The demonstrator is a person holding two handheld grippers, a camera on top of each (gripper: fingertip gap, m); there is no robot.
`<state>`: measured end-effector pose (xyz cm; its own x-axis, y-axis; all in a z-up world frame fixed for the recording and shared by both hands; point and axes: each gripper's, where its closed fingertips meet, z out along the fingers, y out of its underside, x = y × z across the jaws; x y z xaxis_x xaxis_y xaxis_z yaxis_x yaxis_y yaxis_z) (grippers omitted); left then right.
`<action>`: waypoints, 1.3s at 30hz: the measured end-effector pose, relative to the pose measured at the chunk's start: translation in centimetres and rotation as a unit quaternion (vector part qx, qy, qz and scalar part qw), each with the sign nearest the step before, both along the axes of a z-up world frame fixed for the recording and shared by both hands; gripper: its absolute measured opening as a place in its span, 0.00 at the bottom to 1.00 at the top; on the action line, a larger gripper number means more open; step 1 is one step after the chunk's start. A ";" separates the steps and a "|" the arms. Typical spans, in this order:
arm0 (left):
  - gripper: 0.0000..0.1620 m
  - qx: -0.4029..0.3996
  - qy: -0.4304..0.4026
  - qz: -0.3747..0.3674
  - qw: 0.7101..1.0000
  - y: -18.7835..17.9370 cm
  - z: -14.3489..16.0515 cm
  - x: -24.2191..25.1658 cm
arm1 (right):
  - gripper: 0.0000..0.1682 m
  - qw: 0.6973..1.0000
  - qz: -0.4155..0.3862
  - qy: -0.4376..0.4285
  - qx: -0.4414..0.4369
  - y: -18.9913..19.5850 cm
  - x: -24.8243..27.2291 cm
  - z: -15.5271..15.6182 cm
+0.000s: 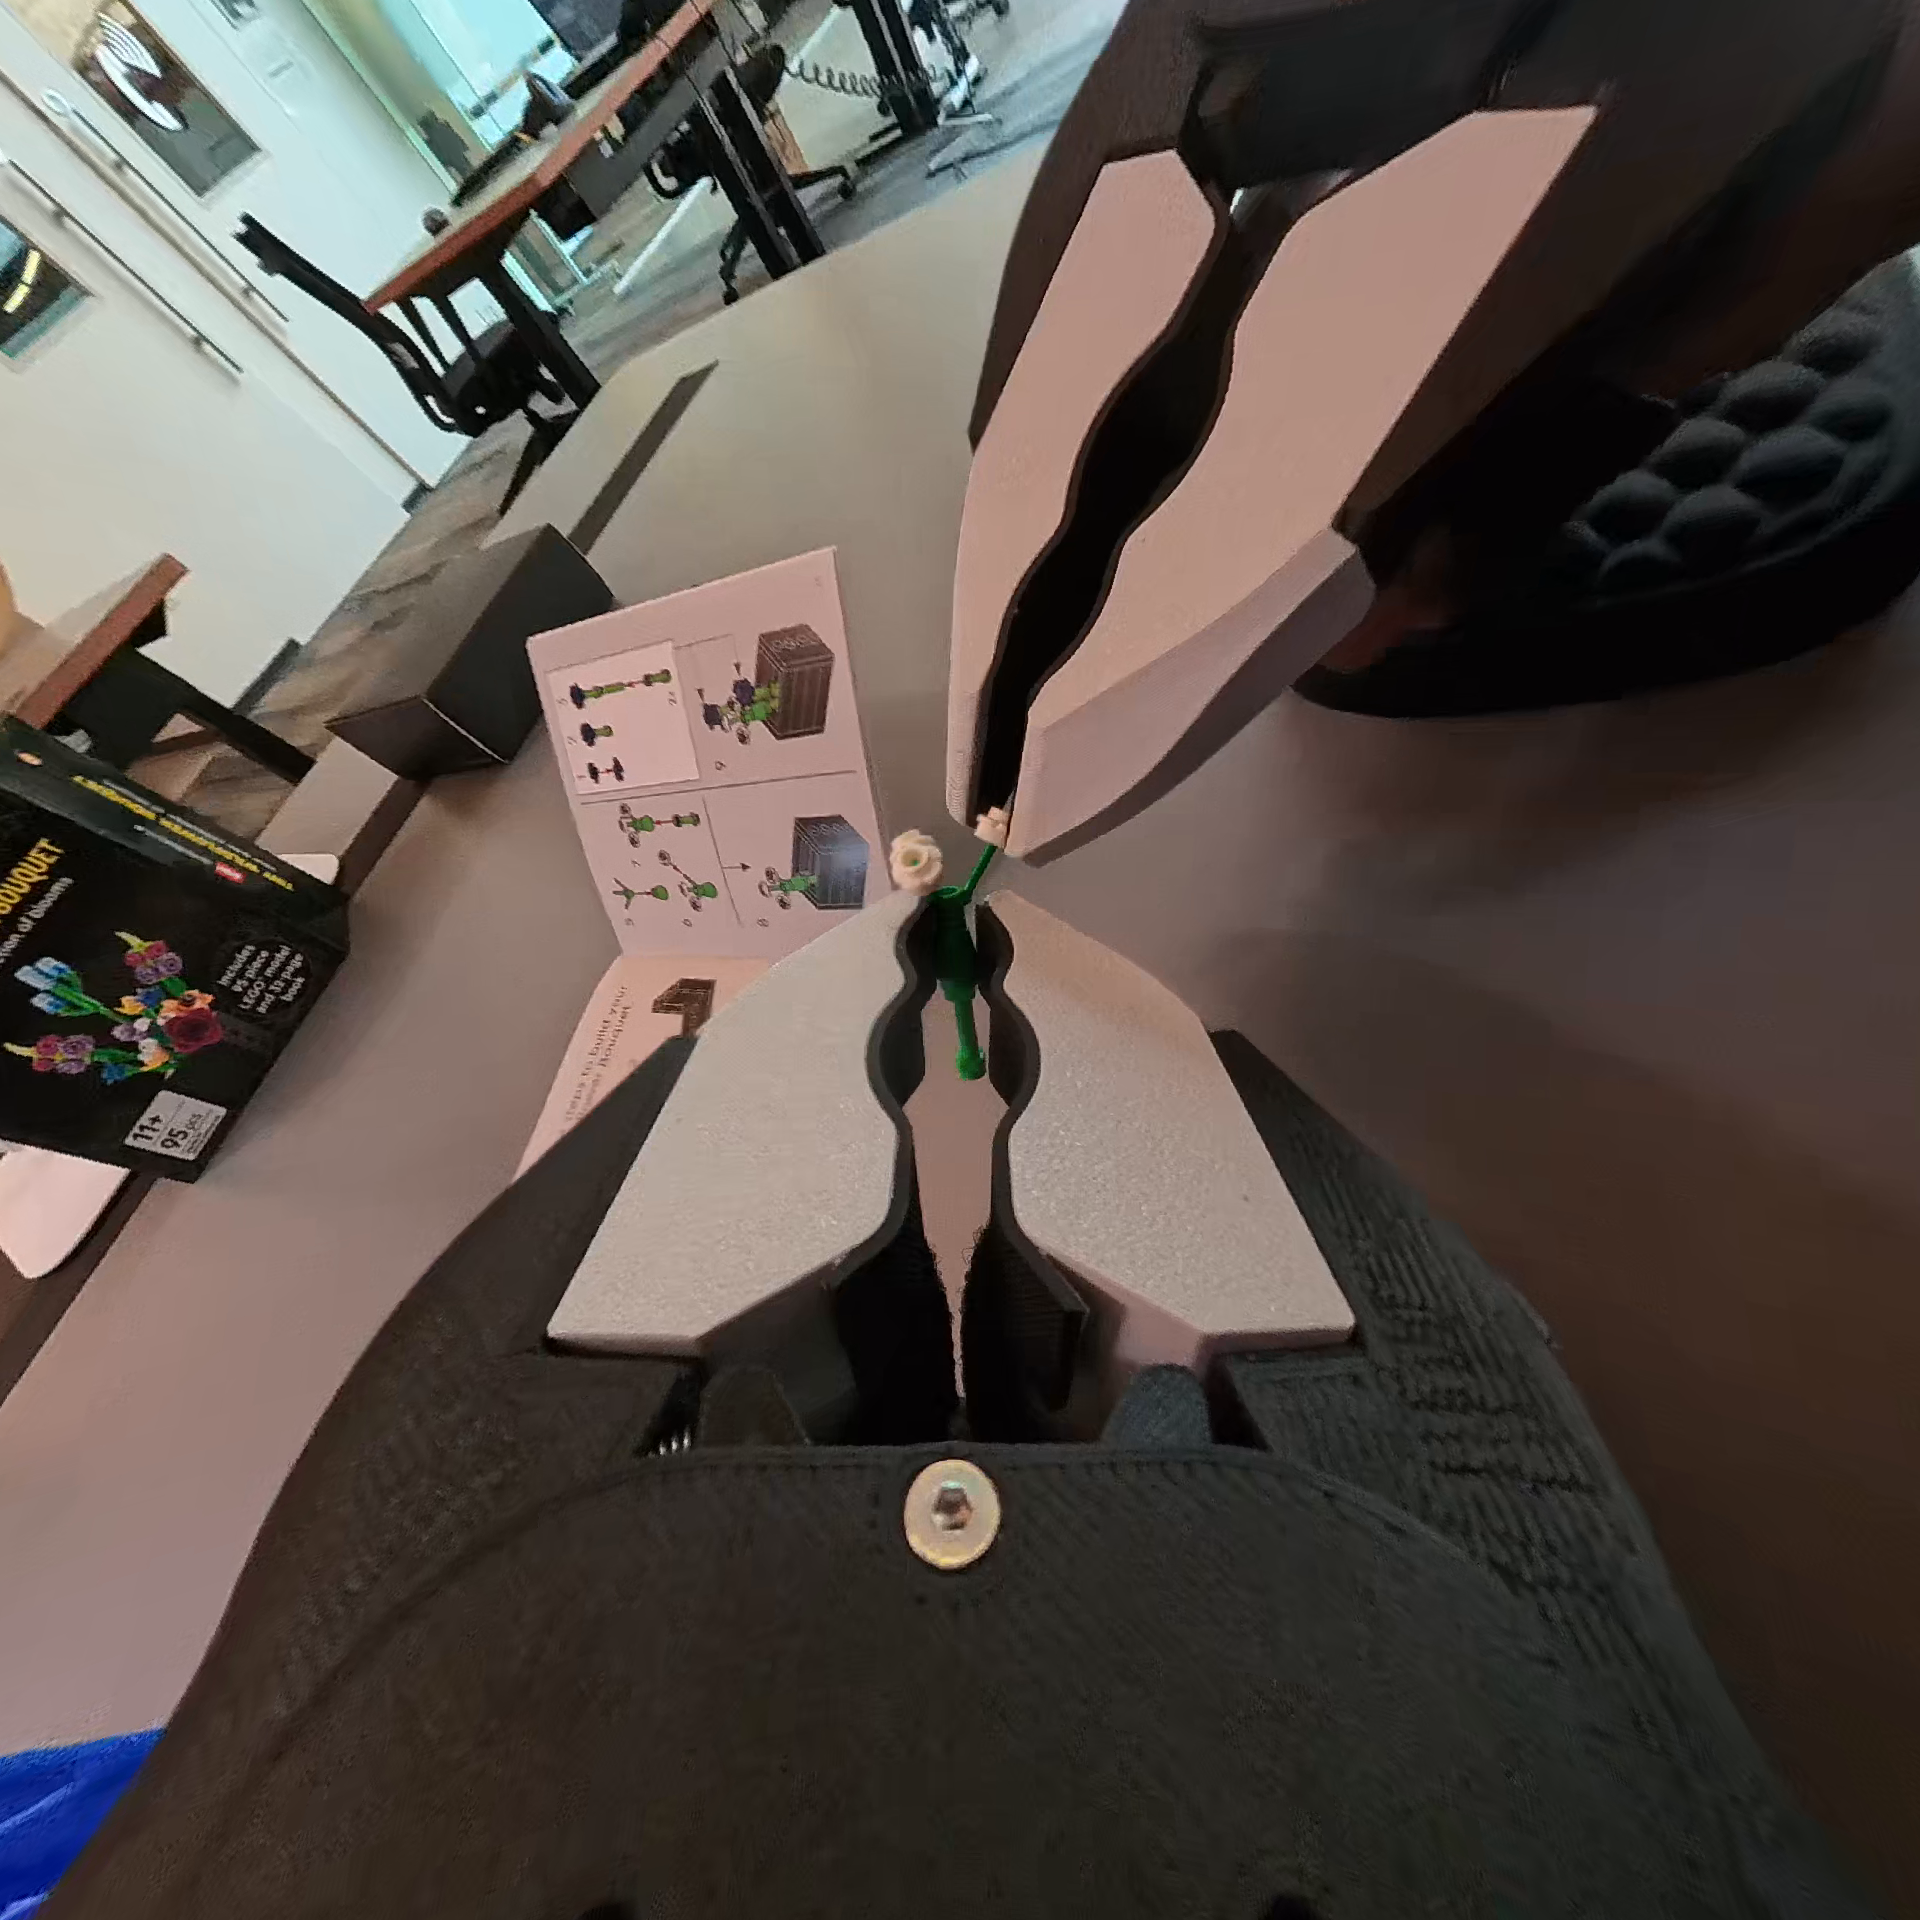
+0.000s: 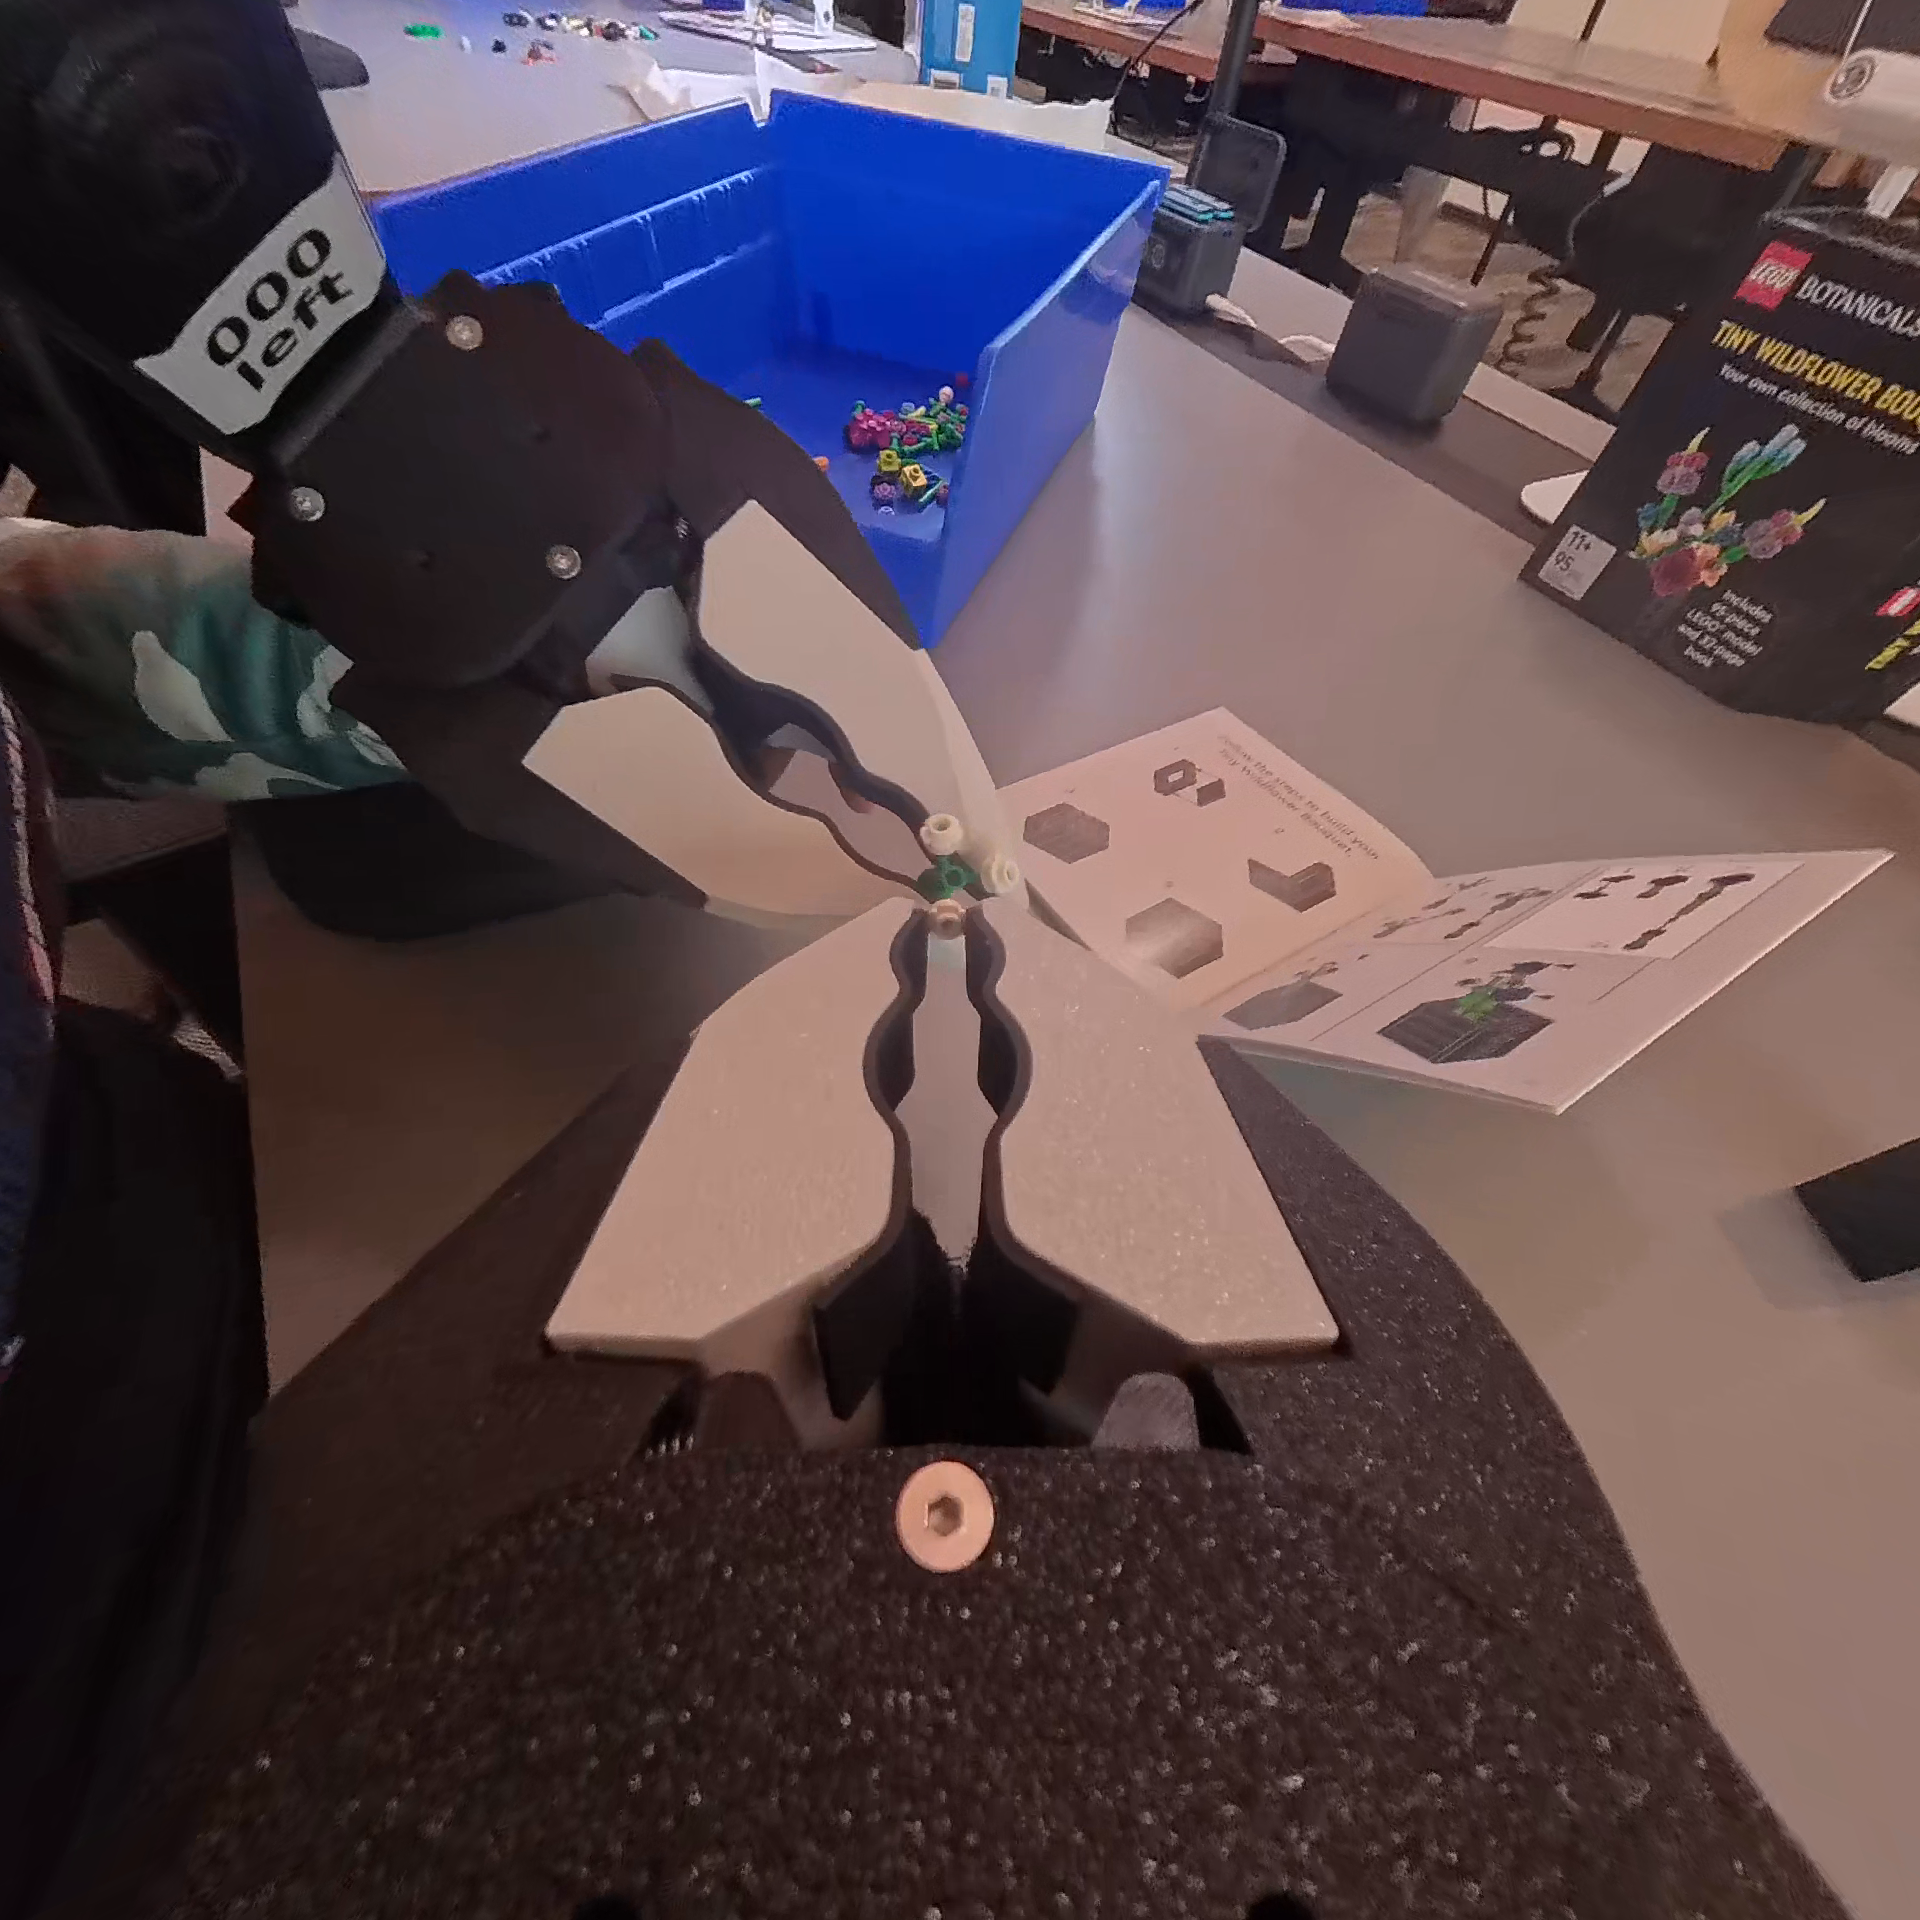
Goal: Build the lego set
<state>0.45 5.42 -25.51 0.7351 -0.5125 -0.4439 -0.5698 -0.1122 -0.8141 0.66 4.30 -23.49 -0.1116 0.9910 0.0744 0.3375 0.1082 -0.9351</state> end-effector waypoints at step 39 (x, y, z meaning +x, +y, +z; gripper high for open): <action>0.04 -0.088 0.016 0.024 0.996 -0.1 -2.5 0.0 | 0.04 0.998 -0.036 -0.054 -0.012 0.5 -0.5 -2.4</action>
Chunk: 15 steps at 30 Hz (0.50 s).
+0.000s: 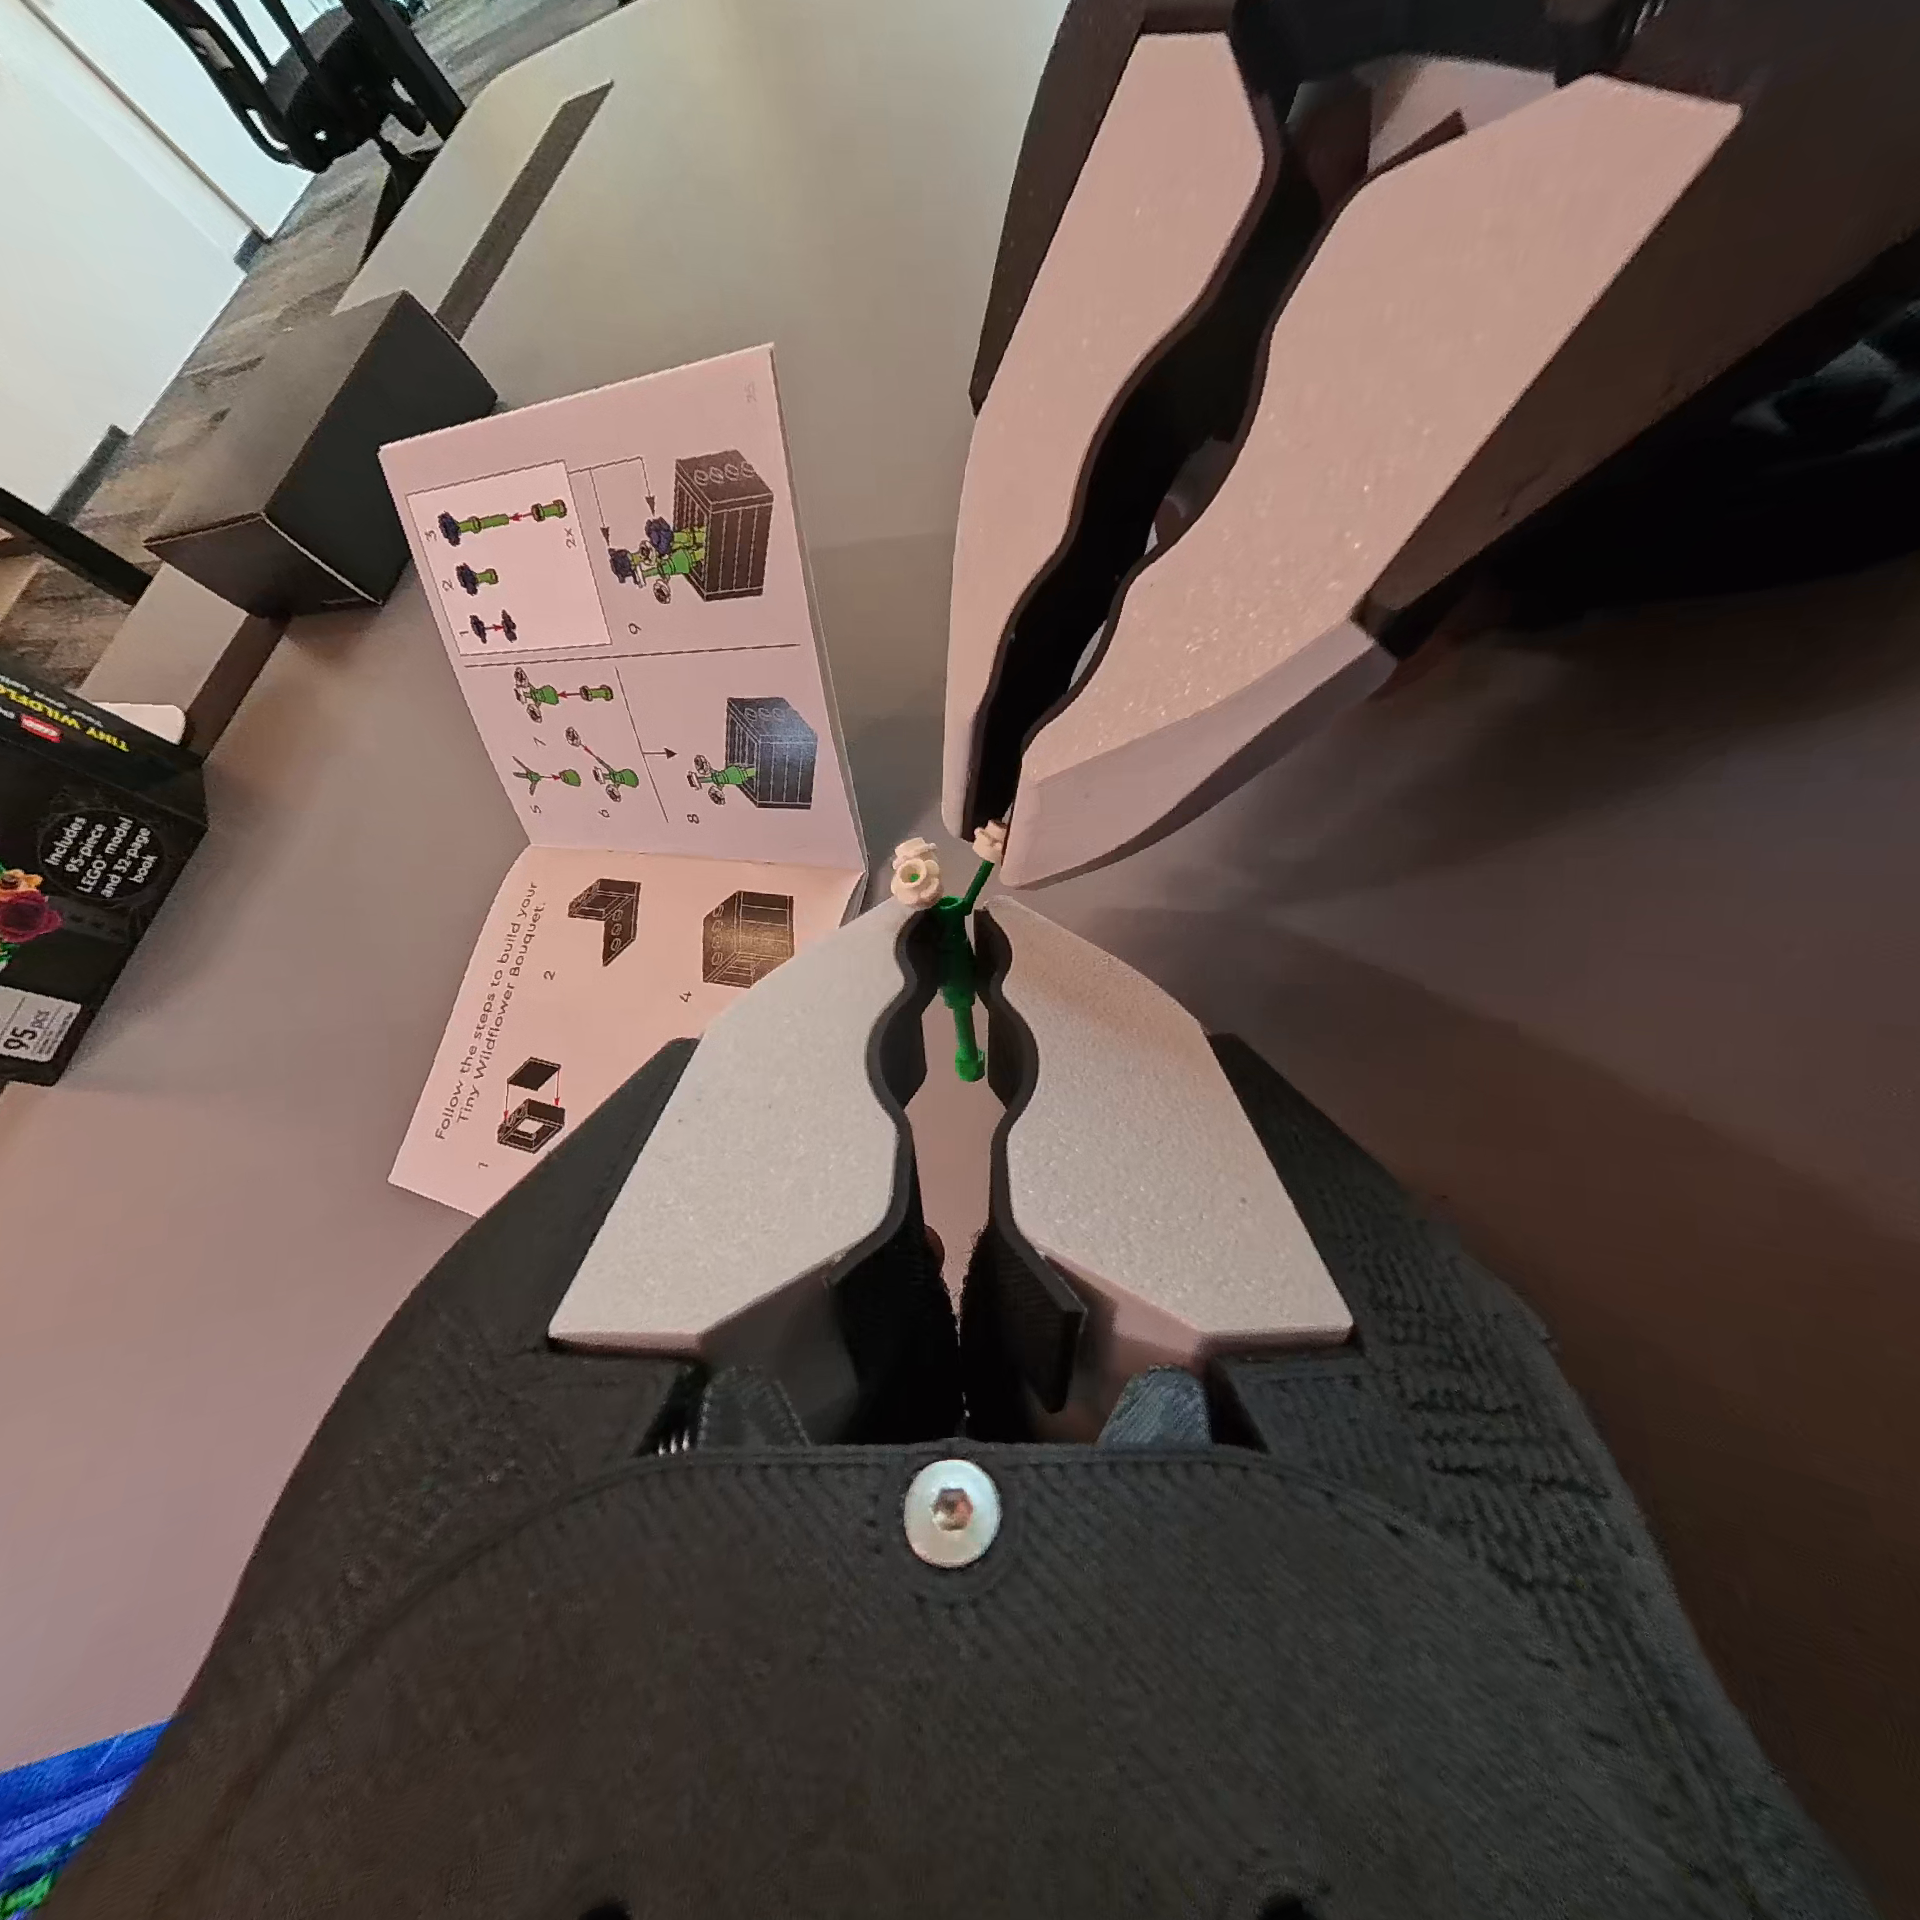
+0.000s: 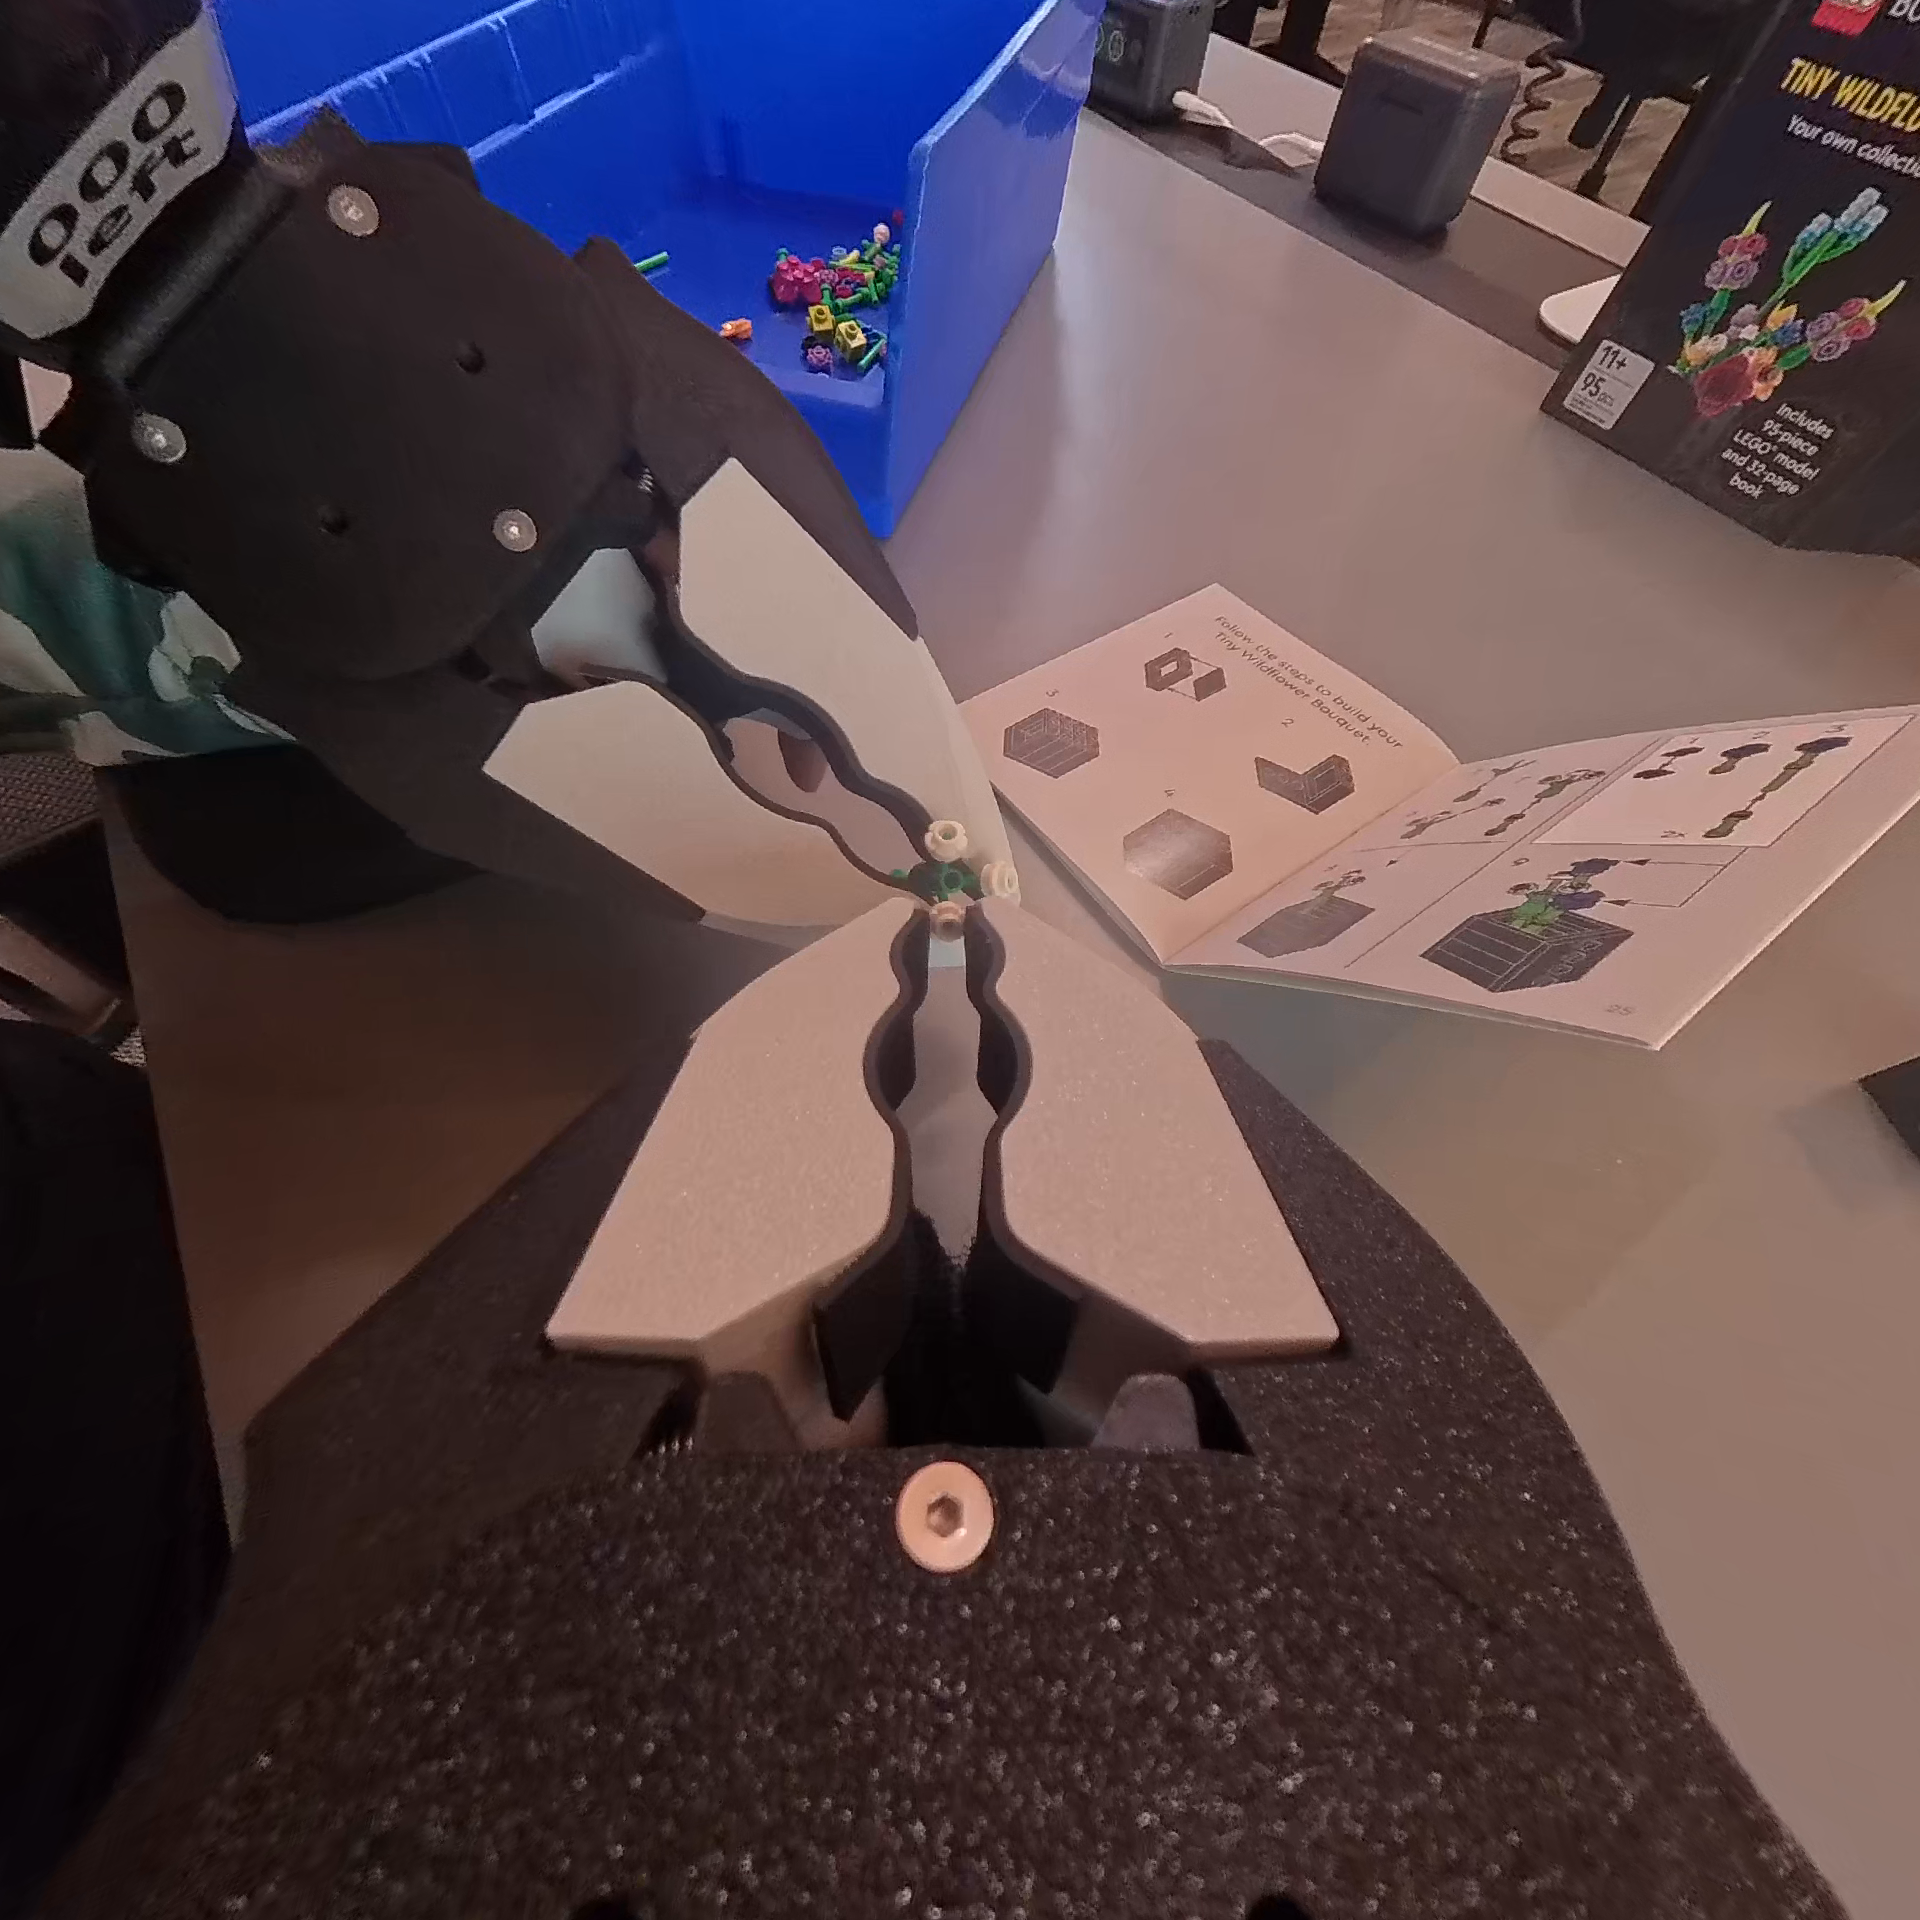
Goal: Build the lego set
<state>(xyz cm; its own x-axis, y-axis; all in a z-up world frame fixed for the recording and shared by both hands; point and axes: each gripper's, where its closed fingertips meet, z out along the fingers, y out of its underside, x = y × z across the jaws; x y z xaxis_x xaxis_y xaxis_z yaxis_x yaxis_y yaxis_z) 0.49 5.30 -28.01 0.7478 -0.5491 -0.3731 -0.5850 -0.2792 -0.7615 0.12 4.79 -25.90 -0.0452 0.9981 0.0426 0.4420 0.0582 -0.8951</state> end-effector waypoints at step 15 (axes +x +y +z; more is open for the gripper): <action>0.03 -0.011 0.007 0.004 1.000 0.1 -0.3 0.1 | 0.04 1.000 0.000 -0.008 0.010 -0.1 -0.1 -0.3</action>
